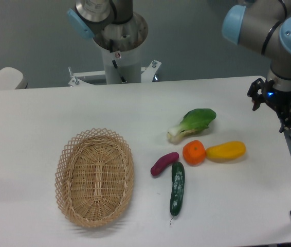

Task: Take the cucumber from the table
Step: 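Start moving the open gripper from its raised pose toward the cucumber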

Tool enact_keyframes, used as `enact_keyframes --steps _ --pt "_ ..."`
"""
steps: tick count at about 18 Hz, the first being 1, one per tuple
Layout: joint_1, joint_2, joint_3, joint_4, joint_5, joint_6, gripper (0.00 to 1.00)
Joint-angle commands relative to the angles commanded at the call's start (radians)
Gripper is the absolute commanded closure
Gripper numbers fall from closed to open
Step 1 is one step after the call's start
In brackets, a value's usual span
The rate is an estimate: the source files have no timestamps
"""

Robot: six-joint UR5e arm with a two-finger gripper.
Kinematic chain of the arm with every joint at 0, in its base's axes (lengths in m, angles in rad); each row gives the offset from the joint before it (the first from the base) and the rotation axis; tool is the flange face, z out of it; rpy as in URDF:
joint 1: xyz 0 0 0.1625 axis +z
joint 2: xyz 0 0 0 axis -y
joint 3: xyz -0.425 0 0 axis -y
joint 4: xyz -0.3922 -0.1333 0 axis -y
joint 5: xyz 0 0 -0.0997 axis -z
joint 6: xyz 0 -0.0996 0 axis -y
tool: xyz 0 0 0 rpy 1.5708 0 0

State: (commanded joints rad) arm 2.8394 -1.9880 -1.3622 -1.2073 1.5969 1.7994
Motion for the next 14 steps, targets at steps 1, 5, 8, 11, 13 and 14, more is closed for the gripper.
enact_keyframes --steps 1,5,8,11,13,14 --pt "-0.002 0.0 -0.002 0.002 0.0 -0.002 0.0" --pt "-0.008 0.0 -0.002 0.003 0.0 -0.009 0.0" --pt "-0.012 0.0 -0.008 0.006 0.0 -0.026 0.0" --pt "-0.021 -0.002 -0.008 0.006 -0.008 -0.07 0.0" --pt "-0.034 -0.008 -0.006 0.008 -0.009 -0.093 0.0" --pt "-0.041 -0.009 -0.006 0.008 -0.008 -0.115 0.0"
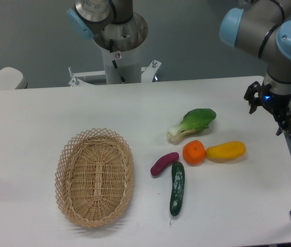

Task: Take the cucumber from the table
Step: 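Start moving the open gripper from its raised pose toward the cucumber, then lower the gripper over the green cucumber, aligning with its body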

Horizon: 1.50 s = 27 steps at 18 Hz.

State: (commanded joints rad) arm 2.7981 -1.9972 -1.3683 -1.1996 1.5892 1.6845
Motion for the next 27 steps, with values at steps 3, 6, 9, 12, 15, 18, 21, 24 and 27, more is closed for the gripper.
enact_keyframes --steps 3,6,9,12,15,18,21,24,27 --pt "-0.035 0.0 0.0 0.0 0.002 -0.084 0.0" --pt "-0.086 -0.006 -0.006 0.0 0.009 -0.205 0.0" --pt "-0.126 -0.014 -0.015 0.0 0.009 -0.304 0.0" --pt "-0.176 -0.035 -0.034 0.005 0.006 -0.458 0.0" --pt "-0.212 -0.057 -0.044 0.005 0.0 -0.636 0.0" --pt "-0.239 -0.092 -0.046 0.026 -0.005 -0.785 0.0" --pt "-0.278 -0.141 -0.055 0.109 -0.006 -0.857 0.0" --pt "-0.302 -0.166 -0.055 0.12 -0.005 -0.922 0.0" --pt "-0.325 -0.189 -0.08 0.184 -0.005 -0.937 0.0"
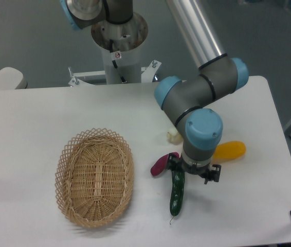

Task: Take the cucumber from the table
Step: 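Lower the gripper over the green cucumber, aligning with its body, then close the gripper around the middle of the green cucumber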

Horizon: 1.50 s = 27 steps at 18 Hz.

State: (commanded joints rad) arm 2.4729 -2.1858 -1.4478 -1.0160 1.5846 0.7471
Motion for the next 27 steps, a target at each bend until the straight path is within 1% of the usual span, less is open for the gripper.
enact_keyframes --steps 3,6,12,13,14,15,16,17,18,19,24,27 --pt "-0.005 -0.014 -0.037 0.056 0.006 0.002 0.0" --pt "-0.005 -0.017 -0.072 0.089 0.006 0.006 0.0" --pt "-0.006 -0.028 -0.074 0.097 0.009 0.008 0.0" --pt "-0.006 -0.029 -0.074 0.105 0.009 0.008 0.02" --pt "-0.006 -0.031 -0.074 0.108 0.009 0.008 0.15" --pt "-0.006 -0.031 -0.074 0.108 0.009 0.009 0.4" --pt "-0.006 -0.031 -0.074 0.108 0.008 0.015 0.57" --pt "-0.006 -0.031 -0.074 0.109 0.009 0.015 0.68" --pt "-0.006 -0.031 -0.072 0.109 0.009 0.017 0.73" --pt "-0.006 -0.031 -0.071 0.109 0.009 0.018 0.74" --pt "-0.005 -0.025 -0.054 0.106 0.008 0.034 0.75" --pt "-0.003 -0.005 -0.011 0.096 0.006 0.035 0.75"
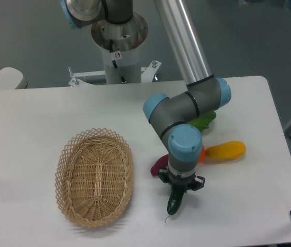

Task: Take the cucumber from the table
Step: 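Close the gripper around the middle of the green cucumber, then lift the held cucumber up and carry it toward the yellow pepper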

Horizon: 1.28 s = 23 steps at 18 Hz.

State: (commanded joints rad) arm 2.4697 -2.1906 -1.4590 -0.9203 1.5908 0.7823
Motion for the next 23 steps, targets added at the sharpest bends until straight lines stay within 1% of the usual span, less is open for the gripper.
enact_keyframes --steps 1,3,6,8,10,14,16,17,19,23 --pt "0.0 0.014 0.018 -0.008 -0.003 0.002 0.74" --pt "0.002 0.055 0.028 -0.031 -0.005 0.04 0.74" --pt "0.027 0.118 0.037 -0.08 -0.012 0.164 0.73" --pt "0.069 0.153 0.055 -0.161 -0.017 0.225 0.72" --pt "0.1 0.181 0.075 -0.227 -0.023 0.332 0.73" --pt "0.158 0.216 0.081 -0.299 -0.026 0.481 0.73" --pt "0.184 0.23 0.083 -0.348 -0.028 0.563 0.73" --pt "0.19 0.235 0.085 -0.359 -0.028 0.598 0.73" --pt "0.205 0.242 0.086 -0.361 -0.044 0.64 0.73" --pt "0.219 0.244 0.085 -0.362 -0.069 0.663 0.73"
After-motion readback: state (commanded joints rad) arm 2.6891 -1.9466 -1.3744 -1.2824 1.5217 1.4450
